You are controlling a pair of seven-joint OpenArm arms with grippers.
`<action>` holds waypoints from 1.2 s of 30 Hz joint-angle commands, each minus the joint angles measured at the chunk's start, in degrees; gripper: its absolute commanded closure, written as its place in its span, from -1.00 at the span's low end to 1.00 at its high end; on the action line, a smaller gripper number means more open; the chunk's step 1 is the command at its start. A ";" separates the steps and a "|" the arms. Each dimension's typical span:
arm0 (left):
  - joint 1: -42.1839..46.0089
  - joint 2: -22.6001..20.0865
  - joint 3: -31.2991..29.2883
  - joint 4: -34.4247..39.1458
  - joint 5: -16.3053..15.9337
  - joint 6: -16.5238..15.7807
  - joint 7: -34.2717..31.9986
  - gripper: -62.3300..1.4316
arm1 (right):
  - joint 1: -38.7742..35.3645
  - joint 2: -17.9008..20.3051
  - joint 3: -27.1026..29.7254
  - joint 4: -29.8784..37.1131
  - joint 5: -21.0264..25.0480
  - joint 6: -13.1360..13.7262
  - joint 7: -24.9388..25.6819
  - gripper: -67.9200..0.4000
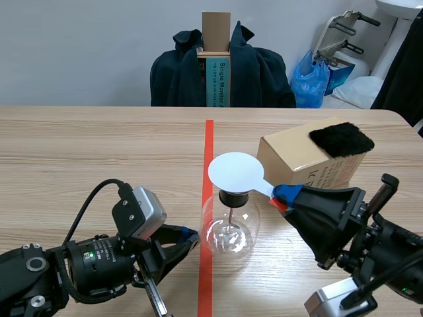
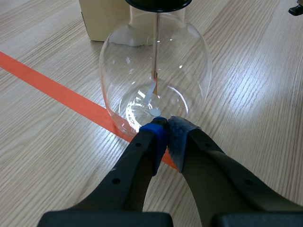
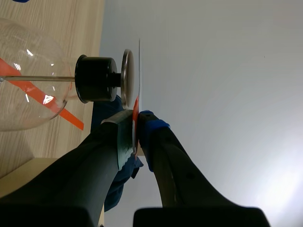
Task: Do the electroscope experiment.
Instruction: 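Move the plate toward and away from the electroscope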
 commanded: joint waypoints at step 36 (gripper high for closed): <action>-0.33 0.28 -0.42 0.72 -0.39 -0.09 -0.76 0.87 | 0.24 0.79 0.44 0.04 1.07 -0.37 -19.39 0.96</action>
